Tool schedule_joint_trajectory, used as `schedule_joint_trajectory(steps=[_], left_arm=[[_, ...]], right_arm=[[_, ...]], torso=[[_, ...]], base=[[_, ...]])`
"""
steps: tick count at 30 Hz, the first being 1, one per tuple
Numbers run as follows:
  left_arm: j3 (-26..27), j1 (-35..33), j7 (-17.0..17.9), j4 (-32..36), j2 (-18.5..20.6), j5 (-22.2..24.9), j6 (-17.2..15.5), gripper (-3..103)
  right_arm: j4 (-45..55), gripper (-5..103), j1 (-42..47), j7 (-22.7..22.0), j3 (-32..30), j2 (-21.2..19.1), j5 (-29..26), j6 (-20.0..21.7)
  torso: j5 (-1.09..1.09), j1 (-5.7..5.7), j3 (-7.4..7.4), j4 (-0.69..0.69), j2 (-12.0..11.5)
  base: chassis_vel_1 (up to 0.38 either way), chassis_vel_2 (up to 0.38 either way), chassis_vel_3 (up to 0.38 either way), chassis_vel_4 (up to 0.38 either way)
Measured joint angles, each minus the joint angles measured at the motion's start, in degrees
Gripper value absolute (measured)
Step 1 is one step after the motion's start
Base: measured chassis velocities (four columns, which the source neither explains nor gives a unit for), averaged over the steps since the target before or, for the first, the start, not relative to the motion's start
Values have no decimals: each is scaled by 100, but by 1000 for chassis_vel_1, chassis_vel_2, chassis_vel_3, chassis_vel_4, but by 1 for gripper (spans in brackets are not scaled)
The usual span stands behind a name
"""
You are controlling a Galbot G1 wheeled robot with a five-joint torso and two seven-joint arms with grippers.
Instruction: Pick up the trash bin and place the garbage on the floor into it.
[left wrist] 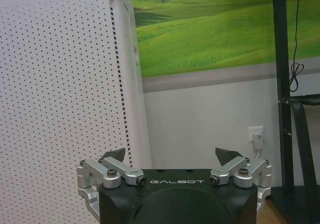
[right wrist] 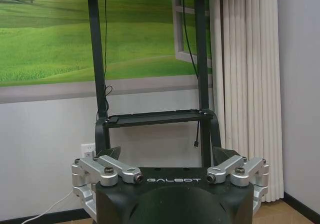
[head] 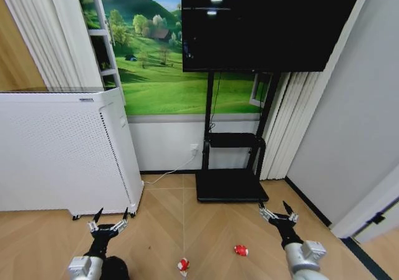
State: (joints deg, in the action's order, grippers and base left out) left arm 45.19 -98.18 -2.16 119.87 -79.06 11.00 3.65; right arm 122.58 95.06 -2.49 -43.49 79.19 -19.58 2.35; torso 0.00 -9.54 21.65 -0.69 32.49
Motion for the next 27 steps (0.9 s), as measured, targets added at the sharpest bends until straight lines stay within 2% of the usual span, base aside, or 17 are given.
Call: schedule_joint_trajectory(steps=[7,27], left_arm=[[1,5,6,0,-11,9,13,98],[12,7,24,-21,-29,-5,19,98]], right_arm=[[-1,100,8,0,-5,3,-6,-1],[-38,100,22,-6,-6,13,-72,-27]], torso=[[1,45,-70,0,-116],[0,270,-415,0,-686]], base=[[0,0,0,0],[0,0,0,0]])
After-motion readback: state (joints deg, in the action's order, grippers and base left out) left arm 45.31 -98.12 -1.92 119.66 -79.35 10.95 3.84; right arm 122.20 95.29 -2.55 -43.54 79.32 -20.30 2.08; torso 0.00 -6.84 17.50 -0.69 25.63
